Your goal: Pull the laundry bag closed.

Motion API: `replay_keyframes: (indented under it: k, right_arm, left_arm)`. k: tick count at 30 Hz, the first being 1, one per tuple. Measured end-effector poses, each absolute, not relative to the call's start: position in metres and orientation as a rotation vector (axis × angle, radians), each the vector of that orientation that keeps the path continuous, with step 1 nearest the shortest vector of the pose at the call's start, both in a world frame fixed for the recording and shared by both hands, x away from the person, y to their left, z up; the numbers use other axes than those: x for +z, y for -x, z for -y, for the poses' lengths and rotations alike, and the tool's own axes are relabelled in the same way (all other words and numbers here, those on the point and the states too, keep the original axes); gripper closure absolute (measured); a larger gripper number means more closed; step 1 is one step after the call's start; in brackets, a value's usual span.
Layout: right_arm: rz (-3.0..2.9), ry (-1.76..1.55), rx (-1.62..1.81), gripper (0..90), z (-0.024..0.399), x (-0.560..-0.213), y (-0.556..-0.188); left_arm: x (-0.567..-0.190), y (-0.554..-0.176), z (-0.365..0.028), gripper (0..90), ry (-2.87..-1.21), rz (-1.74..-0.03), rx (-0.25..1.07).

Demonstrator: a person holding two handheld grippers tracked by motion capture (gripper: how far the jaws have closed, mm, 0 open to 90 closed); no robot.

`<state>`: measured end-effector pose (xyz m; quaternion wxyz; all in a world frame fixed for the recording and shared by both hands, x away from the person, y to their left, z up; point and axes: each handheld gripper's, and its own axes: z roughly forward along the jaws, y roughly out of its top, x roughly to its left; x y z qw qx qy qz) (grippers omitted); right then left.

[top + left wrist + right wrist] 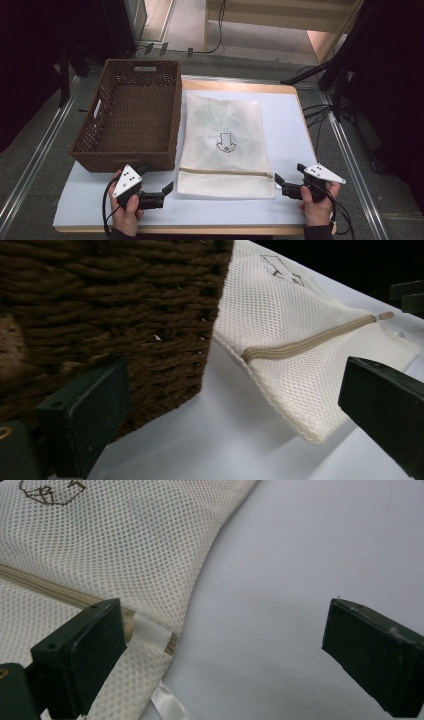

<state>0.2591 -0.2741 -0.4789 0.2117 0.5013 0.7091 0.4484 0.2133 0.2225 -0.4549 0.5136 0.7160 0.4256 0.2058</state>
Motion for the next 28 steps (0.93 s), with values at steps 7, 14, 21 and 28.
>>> replay_keyframes:
  k: [7,14,21,28]
  right_arm:
    - [-1.943,-1.409,1.245,3.9,0.281,-0.48,-0.259]
    - [-1.923,-1.423,1.244,3.6,0.29,-0.479,-0.258]
    - [-1.912,-1.433,1.245,3.1,0.294,-0.479,-0.258]
    - [-1.947,-1.438,1.254,0.0,0.293,-0.479,-0.258]
  left_arm:
    - [-0.453,-0.21,-0.23,0.9,-1.725,-1.008,0.524]
    - [-0.452,-0.211,-0.242,0.9,-1.706,-1.041,0.532]
    - [-0.452,-0.21,-0.251,0.9,-1.688,-1.057,0.541]
    - [-0.454,-0.211,-0.248,0.9,-1.702,-1.051,0.532]
